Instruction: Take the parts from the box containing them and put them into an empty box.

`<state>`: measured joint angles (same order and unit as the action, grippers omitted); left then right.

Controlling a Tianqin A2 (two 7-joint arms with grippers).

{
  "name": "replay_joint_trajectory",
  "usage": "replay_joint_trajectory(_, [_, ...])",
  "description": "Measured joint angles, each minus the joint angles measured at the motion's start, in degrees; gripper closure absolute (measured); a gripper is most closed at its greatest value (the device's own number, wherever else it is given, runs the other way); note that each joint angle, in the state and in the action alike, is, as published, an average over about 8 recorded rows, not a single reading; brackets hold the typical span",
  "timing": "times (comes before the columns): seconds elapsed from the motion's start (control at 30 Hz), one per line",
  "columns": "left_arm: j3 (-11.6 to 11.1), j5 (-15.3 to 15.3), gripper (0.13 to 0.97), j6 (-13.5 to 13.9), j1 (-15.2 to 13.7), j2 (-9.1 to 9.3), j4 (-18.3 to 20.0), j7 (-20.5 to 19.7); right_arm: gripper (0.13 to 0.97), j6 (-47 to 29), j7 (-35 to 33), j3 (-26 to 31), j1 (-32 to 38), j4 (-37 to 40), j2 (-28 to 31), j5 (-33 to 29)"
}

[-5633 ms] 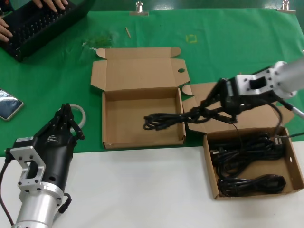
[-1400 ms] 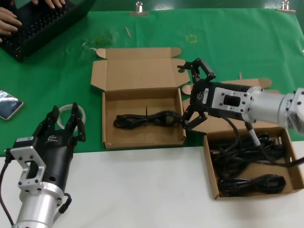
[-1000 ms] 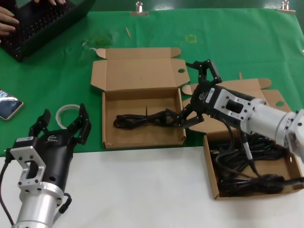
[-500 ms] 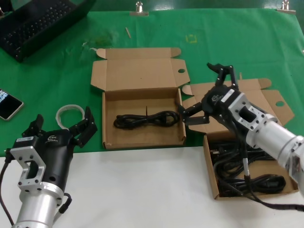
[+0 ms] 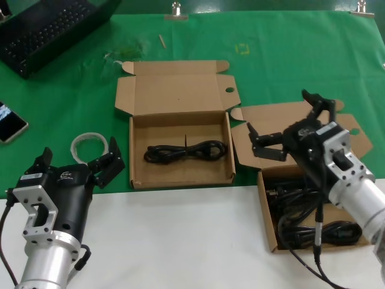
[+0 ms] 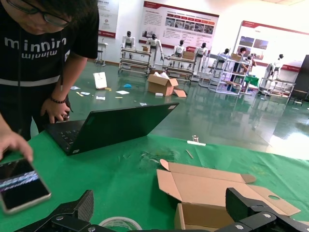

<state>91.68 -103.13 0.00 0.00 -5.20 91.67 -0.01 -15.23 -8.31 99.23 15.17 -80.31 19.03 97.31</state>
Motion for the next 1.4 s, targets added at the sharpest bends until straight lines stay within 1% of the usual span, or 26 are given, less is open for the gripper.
replay_joint_trajectory(0.23, [0.00,0.00,0.132,0.00,0.00,0.00,0.00,0.00,0.129,4.99,2.72,-2.48,-4.98,-3.73,-0.60,1.91])
replay_joint_trajectory(0.63, [-0.01,0.00,0.132,0.00,0.00,0.00,0.00,0.00,0.129,12.70,6.94,-6.30,-12.65,-9.48,-1.53,4.86])
replay_joint_trajectory(1.4, [0.00,-0.01,0.132,0.00,0.00,0.00,0.00,0.01,0.129,13.43,7.33,-6.66,-13.37,-10.02,-1.62,5.13])
